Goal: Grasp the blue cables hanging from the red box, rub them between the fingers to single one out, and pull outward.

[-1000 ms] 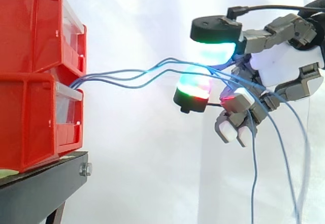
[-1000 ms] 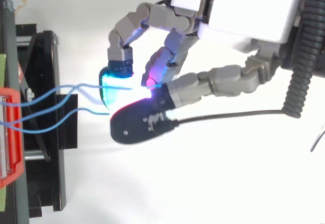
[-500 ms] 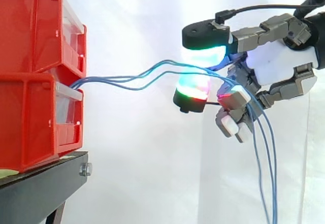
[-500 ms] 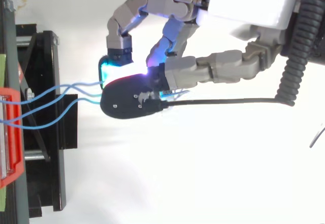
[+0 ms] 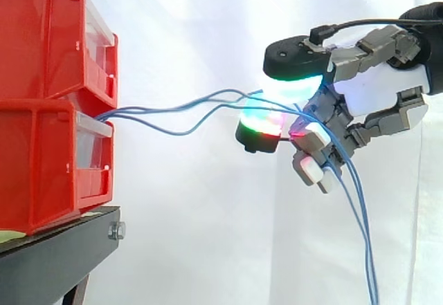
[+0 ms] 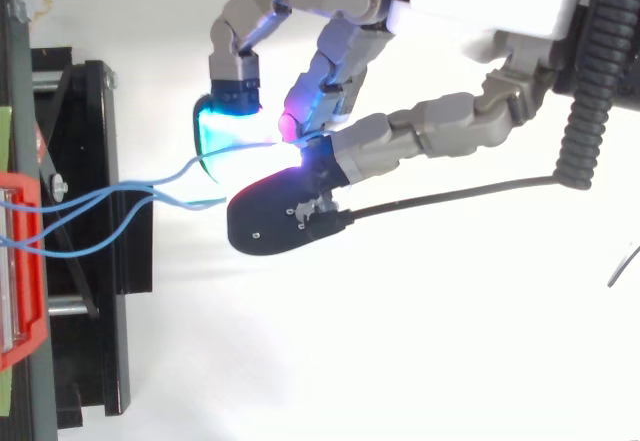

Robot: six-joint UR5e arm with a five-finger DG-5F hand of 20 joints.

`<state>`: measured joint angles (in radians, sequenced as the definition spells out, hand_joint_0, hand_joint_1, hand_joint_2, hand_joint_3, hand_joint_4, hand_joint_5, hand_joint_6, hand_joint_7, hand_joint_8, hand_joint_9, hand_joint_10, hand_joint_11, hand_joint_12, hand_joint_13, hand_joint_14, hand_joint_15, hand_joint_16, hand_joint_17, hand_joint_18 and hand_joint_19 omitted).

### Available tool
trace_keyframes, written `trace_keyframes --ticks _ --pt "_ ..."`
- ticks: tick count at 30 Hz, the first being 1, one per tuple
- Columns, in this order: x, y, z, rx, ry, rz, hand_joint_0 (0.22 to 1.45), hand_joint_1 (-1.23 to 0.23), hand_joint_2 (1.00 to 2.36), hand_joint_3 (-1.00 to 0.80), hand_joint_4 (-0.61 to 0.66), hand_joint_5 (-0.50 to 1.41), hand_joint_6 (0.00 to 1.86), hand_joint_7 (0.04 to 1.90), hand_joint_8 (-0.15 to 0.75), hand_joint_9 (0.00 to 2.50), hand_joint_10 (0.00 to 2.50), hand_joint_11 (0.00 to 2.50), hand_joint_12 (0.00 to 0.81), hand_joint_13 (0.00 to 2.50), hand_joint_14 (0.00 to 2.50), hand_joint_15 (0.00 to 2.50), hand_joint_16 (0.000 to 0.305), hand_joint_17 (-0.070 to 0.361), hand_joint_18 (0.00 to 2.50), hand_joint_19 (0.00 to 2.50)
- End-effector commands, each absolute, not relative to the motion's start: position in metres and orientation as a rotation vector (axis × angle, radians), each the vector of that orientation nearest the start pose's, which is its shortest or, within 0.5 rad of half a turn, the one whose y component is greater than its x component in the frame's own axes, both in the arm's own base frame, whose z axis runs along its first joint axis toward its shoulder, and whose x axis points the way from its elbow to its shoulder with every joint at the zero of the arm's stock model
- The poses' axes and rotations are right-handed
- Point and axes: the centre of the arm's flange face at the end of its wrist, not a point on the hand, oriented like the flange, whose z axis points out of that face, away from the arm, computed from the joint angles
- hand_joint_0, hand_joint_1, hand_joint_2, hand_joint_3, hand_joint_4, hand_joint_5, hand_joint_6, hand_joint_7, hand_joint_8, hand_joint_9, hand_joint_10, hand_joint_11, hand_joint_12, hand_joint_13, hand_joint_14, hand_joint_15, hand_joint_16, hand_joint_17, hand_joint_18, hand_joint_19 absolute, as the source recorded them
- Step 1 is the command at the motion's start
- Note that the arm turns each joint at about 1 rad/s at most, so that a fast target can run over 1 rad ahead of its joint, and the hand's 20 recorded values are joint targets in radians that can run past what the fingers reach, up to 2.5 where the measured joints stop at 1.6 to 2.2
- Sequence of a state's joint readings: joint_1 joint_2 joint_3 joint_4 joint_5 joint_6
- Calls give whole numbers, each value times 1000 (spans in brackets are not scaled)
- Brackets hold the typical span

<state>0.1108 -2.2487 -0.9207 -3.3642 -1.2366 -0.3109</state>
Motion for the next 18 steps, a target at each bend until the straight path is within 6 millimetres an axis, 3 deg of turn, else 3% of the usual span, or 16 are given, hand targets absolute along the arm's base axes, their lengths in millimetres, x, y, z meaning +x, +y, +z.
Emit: trace_keyframes --ticks 1,13,18 --pt "739 -86 363 1199 1414 664 744 -913 1003 -465 -5 -173 950 882 331 1099 17 932 352 1027 26 666 45 102 892 489" --pt "740 -86 364 1194 1411 665 557 -860 1000 -500 81 -155 929 870 349 1173 20 928 363 1060 26 688 47 105 905 529" --pt "740 -86 364 1194 1411 665 496 -638 1000 -500 98 -143 908 863 369 1222 18 907 386 1098 24 694 52 117 938 536"
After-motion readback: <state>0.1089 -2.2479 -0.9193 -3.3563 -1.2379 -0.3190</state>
